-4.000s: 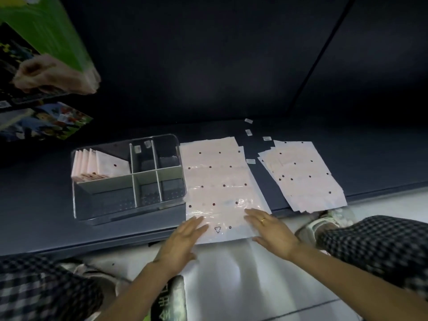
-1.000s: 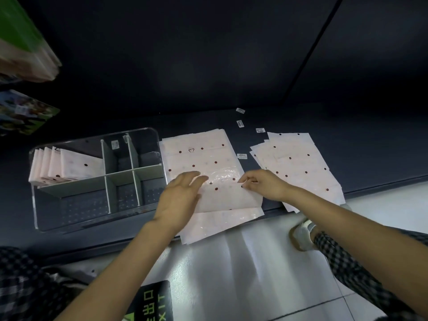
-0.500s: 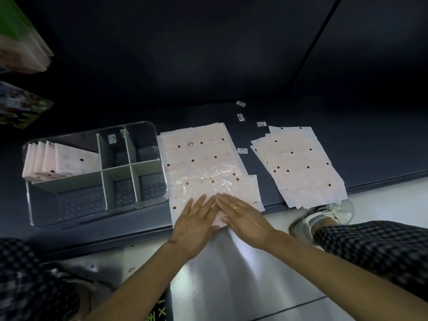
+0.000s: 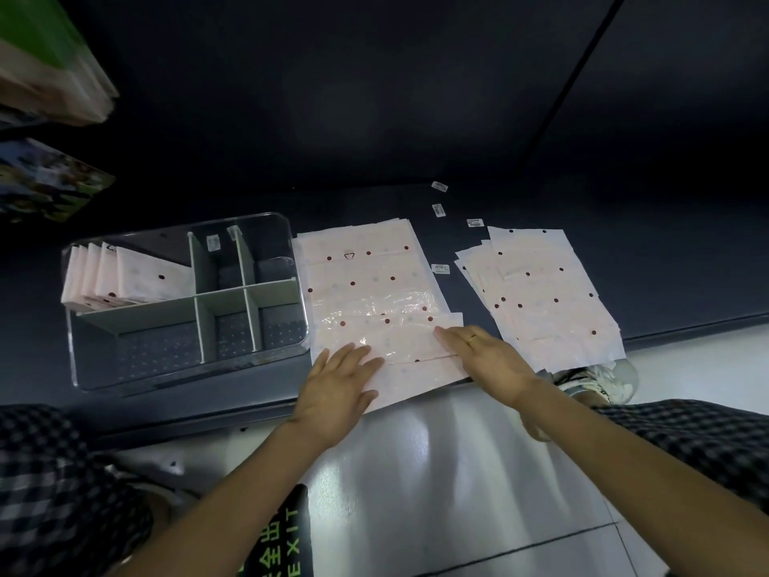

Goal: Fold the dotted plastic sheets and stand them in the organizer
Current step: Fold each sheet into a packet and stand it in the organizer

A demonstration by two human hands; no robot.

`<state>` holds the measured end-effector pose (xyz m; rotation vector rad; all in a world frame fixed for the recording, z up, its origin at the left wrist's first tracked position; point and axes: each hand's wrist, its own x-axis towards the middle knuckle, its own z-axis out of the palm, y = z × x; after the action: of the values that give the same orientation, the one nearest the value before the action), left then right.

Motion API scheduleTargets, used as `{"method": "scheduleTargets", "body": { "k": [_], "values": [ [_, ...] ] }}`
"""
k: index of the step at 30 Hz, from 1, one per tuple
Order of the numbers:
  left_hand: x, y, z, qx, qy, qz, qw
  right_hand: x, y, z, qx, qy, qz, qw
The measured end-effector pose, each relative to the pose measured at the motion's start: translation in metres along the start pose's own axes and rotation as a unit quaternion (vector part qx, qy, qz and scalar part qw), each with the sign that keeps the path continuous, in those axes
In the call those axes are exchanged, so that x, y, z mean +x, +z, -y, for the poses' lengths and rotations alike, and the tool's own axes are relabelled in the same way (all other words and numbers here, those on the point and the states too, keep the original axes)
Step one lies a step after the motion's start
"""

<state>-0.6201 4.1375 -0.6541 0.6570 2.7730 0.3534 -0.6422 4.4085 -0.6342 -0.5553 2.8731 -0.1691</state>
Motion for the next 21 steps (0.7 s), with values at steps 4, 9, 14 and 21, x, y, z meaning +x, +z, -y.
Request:
{"method": "scheduleTargets", "body": {
  "k": [4,9,14,21],
  "values": [
    [0.005,-0.002,-0.011,0.027,-0.02,-0.005,0.999,0.005,-0.023,0.004,-0.103,-0.146,-0.097,0.979],
    [0.003,0.001,-0.029,-0.022,-0.005,-0.021,1.0,-0.003,-0.033,0.022,-0.085,-0.267,-0.16,0.947],
    [-0.003,0.004,-0.038,-0.151,-0.045,-0.073,0.985,-0.003,-0.037,0.061,0.014,-0.272,-0.176,0.946],
    [-0.003,0.002,-0.036,-0.359,-0.232,-0.107,0.898,0.031,-0.042,0.057,0.295,0.046,-0.02,0.954]
  ]
}}
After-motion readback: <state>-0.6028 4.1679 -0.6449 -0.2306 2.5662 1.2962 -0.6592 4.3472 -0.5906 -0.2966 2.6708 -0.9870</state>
